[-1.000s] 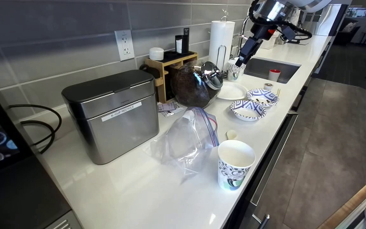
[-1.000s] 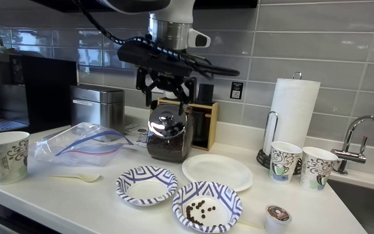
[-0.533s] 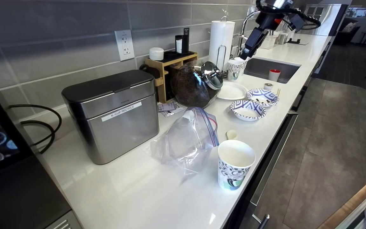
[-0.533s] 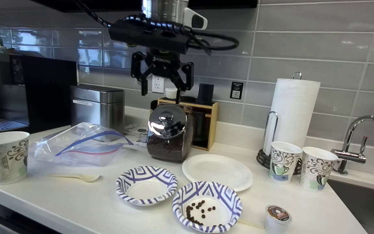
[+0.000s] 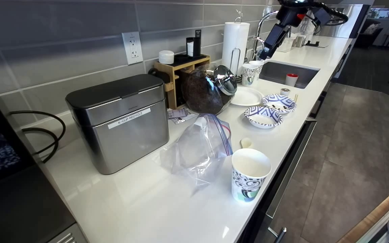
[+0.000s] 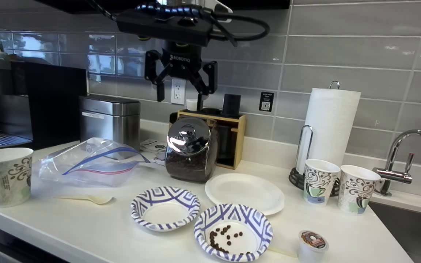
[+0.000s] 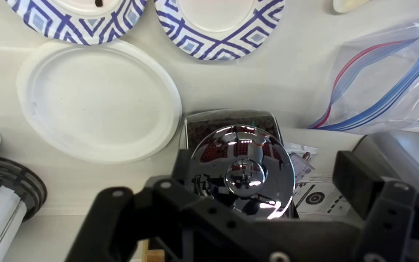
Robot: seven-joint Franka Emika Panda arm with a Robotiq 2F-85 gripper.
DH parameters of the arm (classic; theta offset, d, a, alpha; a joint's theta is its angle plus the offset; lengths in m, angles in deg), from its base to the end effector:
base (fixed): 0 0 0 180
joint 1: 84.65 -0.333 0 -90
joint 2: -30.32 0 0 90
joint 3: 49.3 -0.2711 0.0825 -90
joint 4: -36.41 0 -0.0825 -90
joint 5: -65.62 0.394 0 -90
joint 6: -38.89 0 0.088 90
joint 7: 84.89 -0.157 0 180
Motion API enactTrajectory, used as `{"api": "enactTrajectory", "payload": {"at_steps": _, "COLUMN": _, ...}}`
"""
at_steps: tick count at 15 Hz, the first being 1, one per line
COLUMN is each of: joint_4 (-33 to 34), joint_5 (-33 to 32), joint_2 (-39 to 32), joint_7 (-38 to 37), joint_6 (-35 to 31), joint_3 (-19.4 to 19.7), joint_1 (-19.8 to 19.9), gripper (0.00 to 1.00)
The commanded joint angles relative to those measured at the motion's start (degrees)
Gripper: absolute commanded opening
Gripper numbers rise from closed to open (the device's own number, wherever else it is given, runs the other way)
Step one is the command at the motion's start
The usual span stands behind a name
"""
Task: Place the spoon in the coffee container
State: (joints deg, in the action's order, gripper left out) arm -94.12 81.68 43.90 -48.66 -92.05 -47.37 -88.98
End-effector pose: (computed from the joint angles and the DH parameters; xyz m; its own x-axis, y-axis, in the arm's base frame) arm 0.5284 0.0391 0.3820 0.8288 0.4551 0.3256 0.5028 -0.8610 -0.0765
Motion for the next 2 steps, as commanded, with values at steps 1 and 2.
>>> {"api": "enactTrajectory", "payload": {"at_steps": 1, "joint_4": 0.1, "joint_5": -0.2, "joint_2": 0.0, "joint_7": -0.2, "joint_6": 0.1, "joint_3": 0.5, "joint_1": -0.5, "gripper": 1.00}}
{"api": "enactTrajectory", "payload": {"at_steps": 2, "joint_4": 0.1, "joint_5": -0.2, "joint_2": -0.1, "joint_7": -0.2, "joint_6": 0.1, "joint_3": 0.5, "joint_1": -0.5, "gripper": 1.00}}
